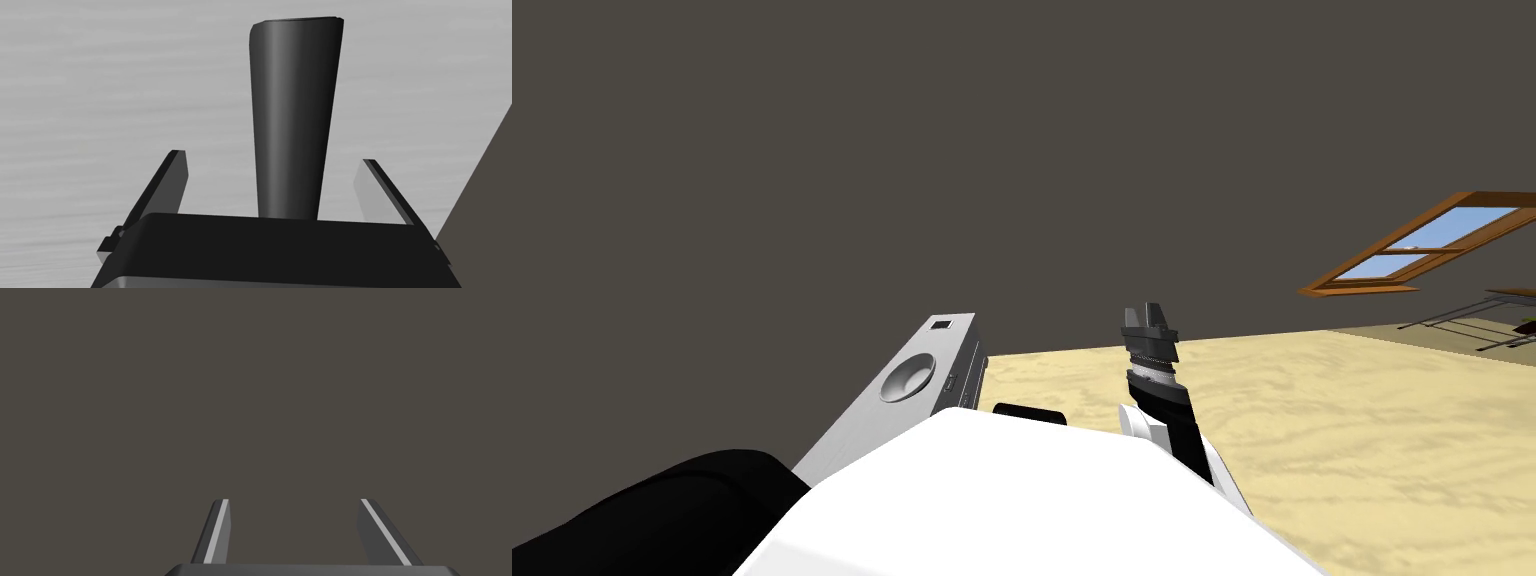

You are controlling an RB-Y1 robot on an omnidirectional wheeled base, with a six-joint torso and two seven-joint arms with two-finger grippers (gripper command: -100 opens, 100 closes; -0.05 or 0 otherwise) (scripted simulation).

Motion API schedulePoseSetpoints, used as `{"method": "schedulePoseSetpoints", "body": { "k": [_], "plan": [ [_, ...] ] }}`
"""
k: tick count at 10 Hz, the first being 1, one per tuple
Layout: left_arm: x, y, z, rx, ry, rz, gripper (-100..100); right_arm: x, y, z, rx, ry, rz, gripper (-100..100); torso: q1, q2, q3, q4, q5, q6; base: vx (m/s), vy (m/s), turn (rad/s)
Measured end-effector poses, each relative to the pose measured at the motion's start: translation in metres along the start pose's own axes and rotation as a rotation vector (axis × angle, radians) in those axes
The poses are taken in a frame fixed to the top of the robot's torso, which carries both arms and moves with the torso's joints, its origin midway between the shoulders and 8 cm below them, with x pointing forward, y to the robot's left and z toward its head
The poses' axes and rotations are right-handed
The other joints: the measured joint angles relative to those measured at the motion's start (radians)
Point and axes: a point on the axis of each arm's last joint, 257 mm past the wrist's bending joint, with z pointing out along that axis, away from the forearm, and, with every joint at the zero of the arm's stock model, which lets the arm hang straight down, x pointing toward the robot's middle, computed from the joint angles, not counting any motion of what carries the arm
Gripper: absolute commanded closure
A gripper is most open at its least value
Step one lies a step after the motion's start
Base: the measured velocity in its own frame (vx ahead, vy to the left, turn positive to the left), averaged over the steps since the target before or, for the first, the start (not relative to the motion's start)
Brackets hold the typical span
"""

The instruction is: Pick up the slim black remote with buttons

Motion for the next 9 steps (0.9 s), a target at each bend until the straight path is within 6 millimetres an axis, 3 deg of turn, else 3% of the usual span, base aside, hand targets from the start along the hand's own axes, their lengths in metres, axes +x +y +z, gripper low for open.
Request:
{"method": "schedulePoseSetpoints", "body": {
  "k": [4,5,6,8,9],
  "plan": [
    [-0.001,0.003,-0.001,-0.006,-0.001,-0.004,100,0.000,0.000,0.000,0.000,0.000,0.000,0,0.002,-0.004,-0.002,0.001,0.004,0.004,-0.002,0.001,0.007],
    [-0.001,0.003,-0.001,-0.005,-0.001,-0.005,0,0.000,0.000,0.000,0.000,0.000,0.000,0,0.003,-0.004,-0.002,0.001,0.004,0.004,0.000,0.000,0.000],
    [-0.001,0.003,-0.001,-0.005,-0.001,-0.005,100,0.000,0.000,0.000,0.000,0.000,0.000,0,0.003,-0.004,-0.002,0.001,0.004,0.004,0.032,-0.040,0.030],
    [-0.011,0.004,-0.013,-0.001,-0.004,0.003,100,0.000,0.000,0.000,0.000,0.000,0.000,0,-0.001,-0.007,-0.003,0.000,0.003,0.004,0.029,-0.035,0.024],
    [-0.011,0.004,-0.014,-0.001,-0.003,0.005,0,0.000,0.000,0.000,0.000,0.000,0.000,0,0.001,-0.006,-0.003,0.000,0.004,0.004,0.000,0.000,0.000]
  ]
}}
